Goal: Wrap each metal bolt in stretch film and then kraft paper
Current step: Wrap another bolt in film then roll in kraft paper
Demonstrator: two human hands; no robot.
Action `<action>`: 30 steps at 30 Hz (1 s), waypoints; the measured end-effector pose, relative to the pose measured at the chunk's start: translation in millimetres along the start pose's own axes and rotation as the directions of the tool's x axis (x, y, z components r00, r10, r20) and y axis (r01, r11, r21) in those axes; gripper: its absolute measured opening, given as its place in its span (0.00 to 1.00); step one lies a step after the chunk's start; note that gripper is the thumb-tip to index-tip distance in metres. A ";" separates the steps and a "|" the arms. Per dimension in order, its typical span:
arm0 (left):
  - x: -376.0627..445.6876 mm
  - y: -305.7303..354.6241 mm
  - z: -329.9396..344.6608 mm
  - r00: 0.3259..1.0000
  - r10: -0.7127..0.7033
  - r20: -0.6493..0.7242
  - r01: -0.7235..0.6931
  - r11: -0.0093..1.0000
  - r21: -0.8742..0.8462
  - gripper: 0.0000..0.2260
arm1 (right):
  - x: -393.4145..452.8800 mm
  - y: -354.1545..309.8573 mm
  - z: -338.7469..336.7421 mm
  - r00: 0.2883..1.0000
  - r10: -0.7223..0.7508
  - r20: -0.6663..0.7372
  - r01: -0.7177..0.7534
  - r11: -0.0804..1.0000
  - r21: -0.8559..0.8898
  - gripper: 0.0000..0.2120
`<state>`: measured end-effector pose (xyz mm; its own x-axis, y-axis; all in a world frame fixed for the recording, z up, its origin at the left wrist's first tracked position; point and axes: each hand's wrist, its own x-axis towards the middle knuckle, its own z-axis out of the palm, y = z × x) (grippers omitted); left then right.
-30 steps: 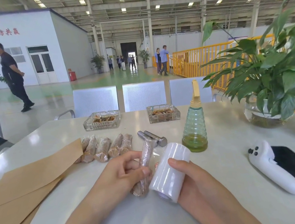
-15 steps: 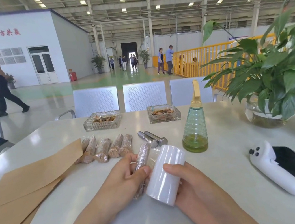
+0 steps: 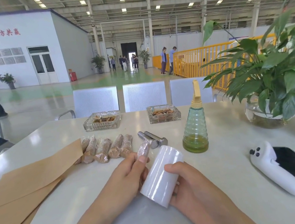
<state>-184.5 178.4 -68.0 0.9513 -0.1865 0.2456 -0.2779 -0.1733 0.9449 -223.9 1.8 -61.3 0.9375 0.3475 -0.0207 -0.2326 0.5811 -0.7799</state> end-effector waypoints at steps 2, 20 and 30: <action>-1.7 3.5 -1.8 0.999 0.031 0.025 -0.030 0.999 -0.038 0.12 | -1.5 -0.9 0.9 1.000 -0.011 0.019 0.011 1.000 -0.007 0.26; 9.1 0.6 -11.4 0.975 0.072 -0.208 -0.070 0.997 0.017 0.17 | 42.6 -21.1 6.4 0.986 0.065 0.152 -0.003 0.926 -0.377 0.23; 22.7 0.2 -13.7 0.894 0.195 -0.403 -0.089 0.959 0.268 0.13 | 61.2 1.7 3.3 0.989 -0.084 0.120 0.135 0.840 -0.526 0.22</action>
<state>-161.1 187.4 -59.2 0.8504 0.1889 0.4911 -0.3867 -0.4086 0.8267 -167.7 26.5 -61.8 0.9160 0.3828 0.1203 0.0679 0.1476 -0.9867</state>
